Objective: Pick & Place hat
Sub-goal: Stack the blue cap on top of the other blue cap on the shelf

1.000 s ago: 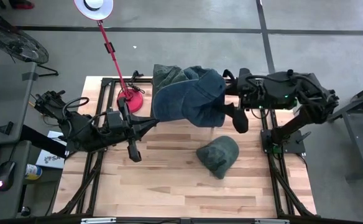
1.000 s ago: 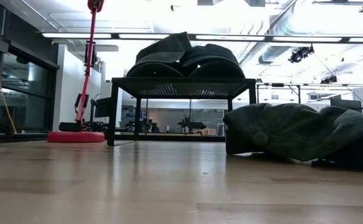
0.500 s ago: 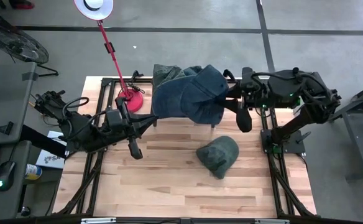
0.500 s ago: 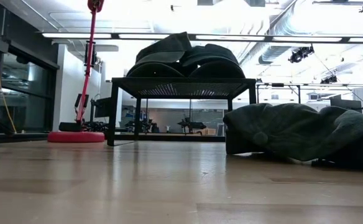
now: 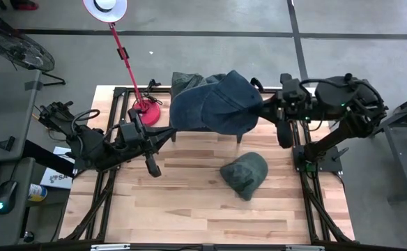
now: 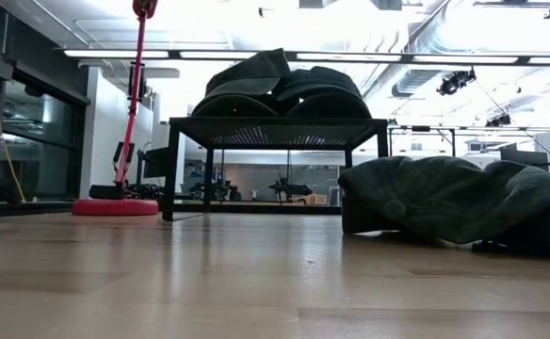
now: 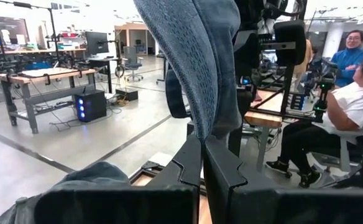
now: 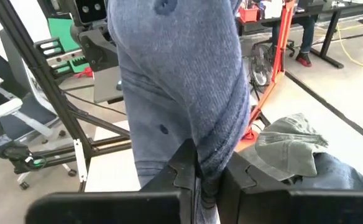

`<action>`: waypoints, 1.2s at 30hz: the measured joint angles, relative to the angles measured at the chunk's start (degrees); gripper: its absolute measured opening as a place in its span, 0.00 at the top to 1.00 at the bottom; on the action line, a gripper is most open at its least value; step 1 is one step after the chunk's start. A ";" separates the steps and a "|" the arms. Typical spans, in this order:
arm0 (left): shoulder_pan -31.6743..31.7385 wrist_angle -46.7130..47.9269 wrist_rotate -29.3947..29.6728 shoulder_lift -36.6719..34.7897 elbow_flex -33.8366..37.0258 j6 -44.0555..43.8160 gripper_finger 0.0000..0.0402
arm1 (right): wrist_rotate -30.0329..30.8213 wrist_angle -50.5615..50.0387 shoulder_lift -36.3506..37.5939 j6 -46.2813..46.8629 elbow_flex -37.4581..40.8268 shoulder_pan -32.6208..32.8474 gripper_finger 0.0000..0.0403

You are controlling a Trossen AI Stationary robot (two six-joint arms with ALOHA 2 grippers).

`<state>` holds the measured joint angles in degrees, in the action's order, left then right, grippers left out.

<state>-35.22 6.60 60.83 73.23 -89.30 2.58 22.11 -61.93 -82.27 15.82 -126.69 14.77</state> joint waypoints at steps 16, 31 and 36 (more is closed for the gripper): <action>0.00 5.81 -0.23 0.00 0.00 -1.55 0.85 | -0.69 0.04 0.27 -2.88 0.00 -0.33 0.95; -0.02 10.81 4.34 0.00 0.00 -1.54 0.72 | -11.78 0.09 0.20 -4.33 -0.07 -9.10 0.95; -0.02 11.14 4.73 0.00 0.00 -1.54 0.72 | -17.81 0.01 -0.72 -5.84 -0.09 -14.02 0.95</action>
<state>-35.24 17.74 65.56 73.23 -89.30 1.04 4.30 -61.92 -82.99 9.98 -126.78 0.75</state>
